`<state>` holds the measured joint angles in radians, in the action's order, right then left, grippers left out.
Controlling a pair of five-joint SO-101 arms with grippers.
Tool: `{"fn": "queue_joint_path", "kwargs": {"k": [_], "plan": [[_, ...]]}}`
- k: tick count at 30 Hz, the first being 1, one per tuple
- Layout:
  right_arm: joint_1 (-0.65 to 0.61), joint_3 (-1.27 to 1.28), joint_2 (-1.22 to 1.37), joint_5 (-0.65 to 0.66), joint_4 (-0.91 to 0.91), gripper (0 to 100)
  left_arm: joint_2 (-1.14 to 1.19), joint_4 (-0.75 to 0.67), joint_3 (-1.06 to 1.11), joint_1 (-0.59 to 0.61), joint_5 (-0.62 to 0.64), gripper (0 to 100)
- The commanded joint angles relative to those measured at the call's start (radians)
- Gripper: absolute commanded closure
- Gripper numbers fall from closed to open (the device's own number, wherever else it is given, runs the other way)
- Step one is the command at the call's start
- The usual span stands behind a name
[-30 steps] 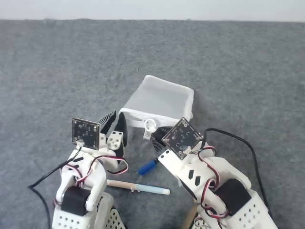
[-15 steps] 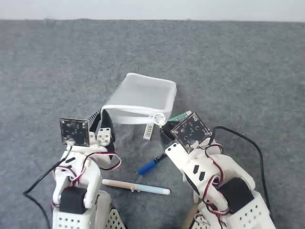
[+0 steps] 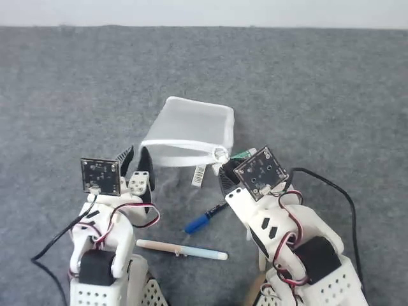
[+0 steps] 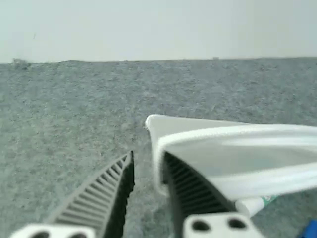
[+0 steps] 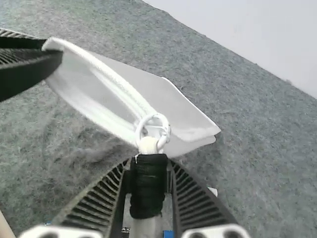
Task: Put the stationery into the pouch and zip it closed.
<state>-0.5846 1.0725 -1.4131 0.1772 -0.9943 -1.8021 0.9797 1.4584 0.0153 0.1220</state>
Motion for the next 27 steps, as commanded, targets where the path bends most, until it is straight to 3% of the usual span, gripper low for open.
{"fn": "queue_joint_path", "kwargs": {"k": [1,22,27], "plan": [[0.015,-0.048,-0.030,-0.006,-0.002,99.3,-0.012,0.040,-0.030,0.006,-0.012,76],[-0.022,-0.049,-0.030,-0.005,-0.022,99.3,-0.002,0.097,-0.079,-0.055,-0.012,78],[-0.022,-0.049,-0.030,-0.005,-0.022,99.3,0.181,0.084,-0.147,-0.054,-0.014,78]]}}
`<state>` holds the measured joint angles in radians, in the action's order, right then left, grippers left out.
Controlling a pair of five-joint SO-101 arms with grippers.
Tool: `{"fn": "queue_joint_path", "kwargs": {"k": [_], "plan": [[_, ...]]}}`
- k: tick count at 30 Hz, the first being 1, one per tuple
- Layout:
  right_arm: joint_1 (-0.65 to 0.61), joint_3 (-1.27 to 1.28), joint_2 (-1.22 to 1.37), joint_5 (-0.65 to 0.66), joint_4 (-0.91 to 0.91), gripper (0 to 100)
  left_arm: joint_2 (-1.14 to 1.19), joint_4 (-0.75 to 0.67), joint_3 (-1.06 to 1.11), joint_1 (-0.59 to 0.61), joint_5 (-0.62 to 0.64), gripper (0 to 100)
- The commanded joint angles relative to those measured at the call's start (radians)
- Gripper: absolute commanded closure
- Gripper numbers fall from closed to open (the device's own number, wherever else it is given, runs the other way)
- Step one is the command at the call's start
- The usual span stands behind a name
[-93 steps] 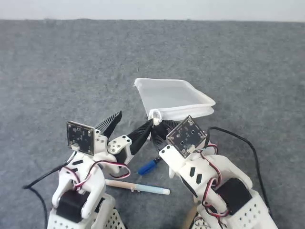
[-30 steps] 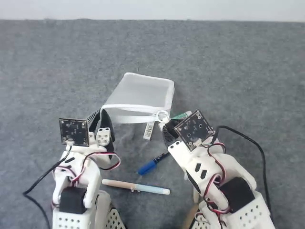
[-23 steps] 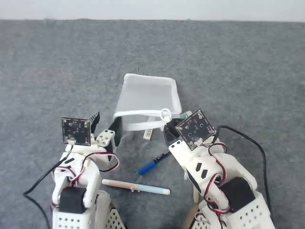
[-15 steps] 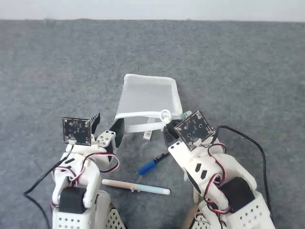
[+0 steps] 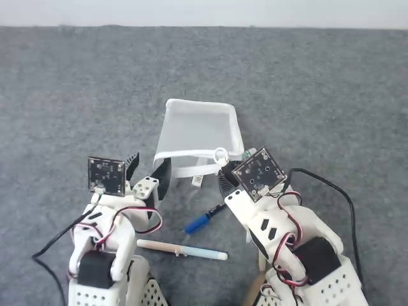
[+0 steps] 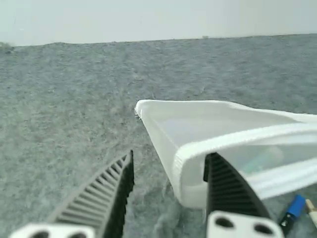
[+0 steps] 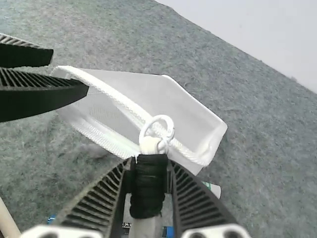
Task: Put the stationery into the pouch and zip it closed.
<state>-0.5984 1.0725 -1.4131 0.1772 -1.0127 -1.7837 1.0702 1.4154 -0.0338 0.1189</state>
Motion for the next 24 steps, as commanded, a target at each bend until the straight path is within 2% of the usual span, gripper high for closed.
{"fn": "queue_joint_path", "kwargs": {"k": [1,6,11,19,24], "plan": [[-0.008,-0.049,-0.030,-0.005,-0.004,99.3,0.221,-0.017,-0.122,-0.005,-0.011,78],[-0.008,-0.049,-0.030,-0.005,-0.004,99.3,0.508,-0.084,-0.213,0.009,-0.009,78],[-0.005,-0.049,-0.030,-0.005,-0.004,99.3,0.647,-0.152,-0.248,0.066,-0.008,79],[-0.002,-0.049,-0.030,-0.005,0.004,98.6,0.660,-0.169,-0.268,0.072,-0.012,99],[0.045,-0.049,-0.018,-0.012,0.004,82.1,0.664,-0.110,-0.314,0.072,-0.009,99]]}}
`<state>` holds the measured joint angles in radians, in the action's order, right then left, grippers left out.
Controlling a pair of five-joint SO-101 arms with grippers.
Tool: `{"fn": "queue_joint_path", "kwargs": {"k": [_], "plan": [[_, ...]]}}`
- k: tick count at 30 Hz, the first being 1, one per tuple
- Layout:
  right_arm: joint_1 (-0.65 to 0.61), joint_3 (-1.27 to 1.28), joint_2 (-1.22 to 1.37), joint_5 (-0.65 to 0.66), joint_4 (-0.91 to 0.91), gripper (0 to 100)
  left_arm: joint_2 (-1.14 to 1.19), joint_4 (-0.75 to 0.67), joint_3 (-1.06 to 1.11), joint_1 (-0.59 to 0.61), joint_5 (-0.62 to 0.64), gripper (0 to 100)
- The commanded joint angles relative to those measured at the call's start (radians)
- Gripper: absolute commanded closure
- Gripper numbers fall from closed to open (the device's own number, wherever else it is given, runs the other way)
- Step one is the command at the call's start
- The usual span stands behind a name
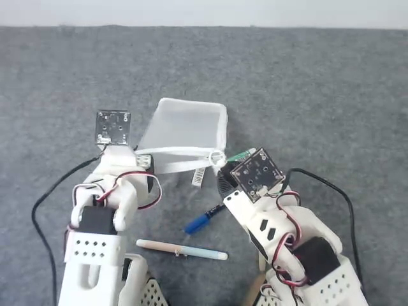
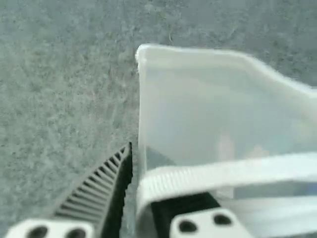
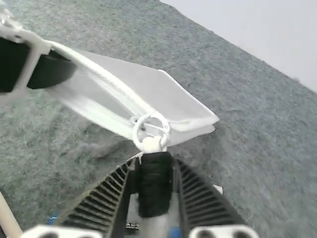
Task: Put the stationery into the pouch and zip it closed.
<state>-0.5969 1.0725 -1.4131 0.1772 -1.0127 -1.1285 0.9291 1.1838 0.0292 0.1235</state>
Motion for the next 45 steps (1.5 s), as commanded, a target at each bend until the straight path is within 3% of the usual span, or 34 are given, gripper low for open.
{"fn": "queue_joint_path", "kwargs": {"k": [1,18,23,30,45], "plan": [[0.064,-0.049,-0.018,-0.012,0.004,79.3,0.009,0.037,-0.087,0.011,-0.014,99],[0.174,-0.044,0.008,-0.014,0.056,78.6,0.005,0.037,-0.104,0.144,-0.011,99],[0.214,-0.083,0.177,-0.058,0.096,78.6,0.012,0.048,-0.120,0.152,-0.011,99],[0.208,-0.210,0.427,-0.063,0.042,78.6,0.012,0.052,-0.130,0.259,0.021,99],[0.216,-0.427,0.868,-0.064,-0.183,78.5,0.012,0.055,-0.130,0.293,0.021,99]]}}
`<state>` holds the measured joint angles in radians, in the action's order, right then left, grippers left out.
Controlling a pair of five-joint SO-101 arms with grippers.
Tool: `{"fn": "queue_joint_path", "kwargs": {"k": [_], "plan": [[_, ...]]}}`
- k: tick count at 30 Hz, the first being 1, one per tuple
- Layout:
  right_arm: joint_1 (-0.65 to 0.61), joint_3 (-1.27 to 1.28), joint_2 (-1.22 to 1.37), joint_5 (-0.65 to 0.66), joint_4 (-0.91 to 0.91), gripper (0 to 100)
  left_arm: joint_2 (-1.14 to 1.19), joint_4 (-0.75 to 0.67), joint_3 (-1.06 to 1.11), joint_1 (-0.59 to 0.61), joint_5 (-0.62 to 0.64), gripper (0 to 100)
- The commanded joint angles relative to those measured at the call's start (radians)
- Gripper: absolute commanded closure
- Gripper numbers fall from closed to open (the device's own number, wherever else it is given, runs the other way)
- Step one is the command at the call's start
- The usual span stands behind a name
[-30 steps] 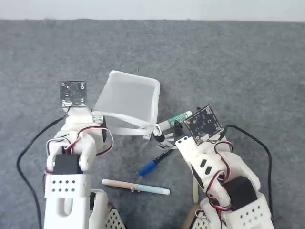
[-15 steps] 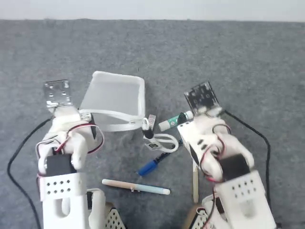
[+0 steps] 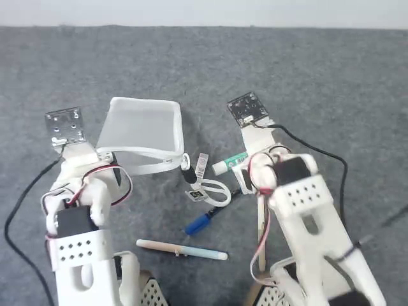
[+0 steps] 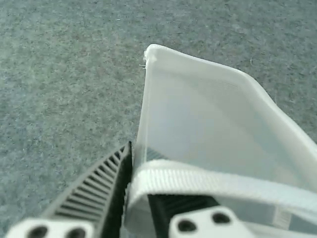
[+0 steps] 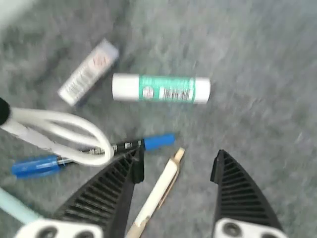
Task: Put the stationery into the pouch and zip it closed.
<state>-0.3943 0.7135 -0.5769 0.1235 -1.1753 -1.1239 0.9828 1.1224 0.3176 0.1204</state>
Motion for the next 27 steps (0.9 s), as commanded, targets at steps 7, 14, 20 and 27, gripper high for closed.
{"fn": "queue_joint_path", "kwargs": {"k": [7,14,20,27], "plan": [[0.007,-0.018,0.099,-0.146,-0.012,78.5,0.008,0.002,-0.067,0.005,0.025,99],[0.013,0.046,0.220,-0.150,-0.010,78.5,0.008,0.000,-0.067,0.005,0.025,99],[0.054,0.046,0.378,-0.150,0.119,78.5,0.008,0.000,-0.065,0.005,0.025,99],[0.062,0.041,0.489,-0.150,0.173,78.6,0.008,-0.005,-0.058,0.005,0.025,99]]}}
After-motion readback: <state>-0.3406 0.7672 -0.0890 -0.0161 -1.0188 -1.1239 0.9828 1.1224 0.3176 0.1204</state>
